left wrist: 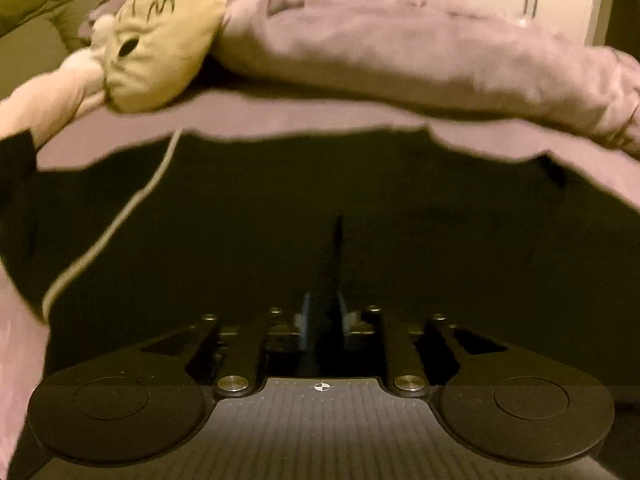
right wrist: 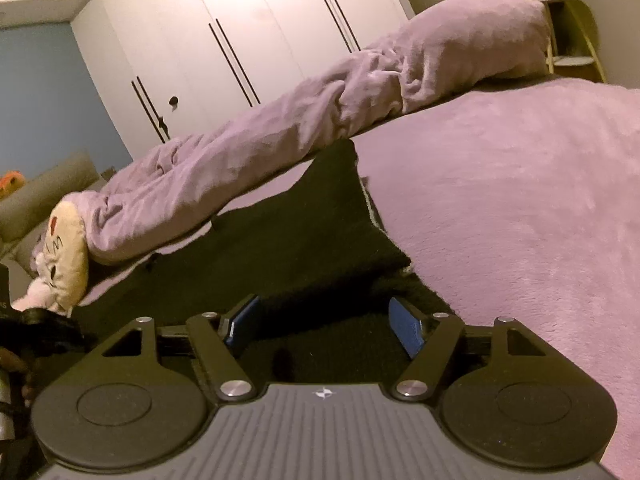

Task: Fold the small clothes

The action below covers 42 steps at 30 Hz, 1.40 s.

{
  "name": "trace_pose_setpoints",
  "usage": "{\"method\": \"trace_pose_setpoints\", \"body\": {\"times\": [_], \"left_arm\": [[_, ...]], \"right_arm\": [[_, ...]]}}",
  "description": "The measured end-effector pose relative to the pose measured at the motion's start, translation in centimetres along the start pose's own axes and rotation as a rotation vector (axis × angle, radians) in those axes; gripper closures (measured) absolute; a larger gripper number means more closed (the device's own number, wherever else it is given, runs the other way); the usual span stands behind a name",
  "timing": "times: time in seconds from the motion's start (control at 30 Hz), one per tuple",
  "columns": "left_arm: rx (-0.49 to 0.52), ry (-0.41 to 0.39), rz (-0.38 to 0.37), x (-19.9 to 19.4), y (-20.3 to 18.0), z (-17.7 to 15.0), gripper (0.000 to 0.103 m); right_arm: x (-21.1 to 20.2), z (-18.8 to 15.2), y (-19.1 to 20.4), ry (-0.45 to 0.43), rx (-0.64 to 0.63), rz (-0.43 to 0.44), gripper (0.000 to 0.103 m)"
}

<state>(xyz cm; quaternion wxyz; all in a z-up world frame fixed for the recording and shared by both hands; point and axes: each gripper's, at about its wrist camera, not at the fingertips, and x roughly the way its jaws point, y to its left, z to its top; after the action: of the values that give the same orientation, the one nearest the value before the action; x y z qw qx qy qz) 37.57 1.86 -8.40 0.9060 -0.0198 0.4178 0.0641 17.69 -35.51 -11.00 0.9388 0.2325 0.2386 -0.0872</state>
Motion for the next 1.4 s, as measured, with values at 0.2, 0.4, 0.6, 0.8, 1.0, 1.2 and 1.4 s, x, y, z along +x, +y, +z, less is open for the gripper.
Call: {"method": "trace_pose_setpoints", "body": {"times": [0.2,0.4,0.6,0.8,1.0,1.2,1.4], "left_arm": [[-0.039,-0.085,-0.035,-2.9,3.3,-0.7,0.013],[-0.146,-0.16,0.001,-5.9,12.1,-0.9,0.008],[-0.32,-0.107,0.048,-6.0,21.4,-3.3,0.008],[-0.292,-0.067,0.049,-6.0,22.8,-6.2,0.008],[-0.322,-0.061,0.037,-5.0,24.1,-5.4,0.007],[-0.36,-0.088,0.115,-3.9,28.1,-2.3,0.007],[-0.58,-0.229,-0.01,-4.0,34.0,3.0,0.005]], "right_arm": [[0.3,-0.7,0.9,-0.004,-0.071,-0.026,0.025],[0.3,-1.2,1.0,-0.02,-0.096,-0.023,0.021],[0.5,-1.7,1.9,-0.02,-0.151,-0.046,0.014],[0.9,-1.8,2.7,-0.003,-0.196,-0.079,0.011],[1.6,-2.4,4.3,0.019,-0.295,-0.159,0.006],[1.9,-2.6,4.4,0.02,-0.317,-0.179,0.005],[2.1,-2.8,4.5,0.021,-0.332,-0.193,0.004]]}}
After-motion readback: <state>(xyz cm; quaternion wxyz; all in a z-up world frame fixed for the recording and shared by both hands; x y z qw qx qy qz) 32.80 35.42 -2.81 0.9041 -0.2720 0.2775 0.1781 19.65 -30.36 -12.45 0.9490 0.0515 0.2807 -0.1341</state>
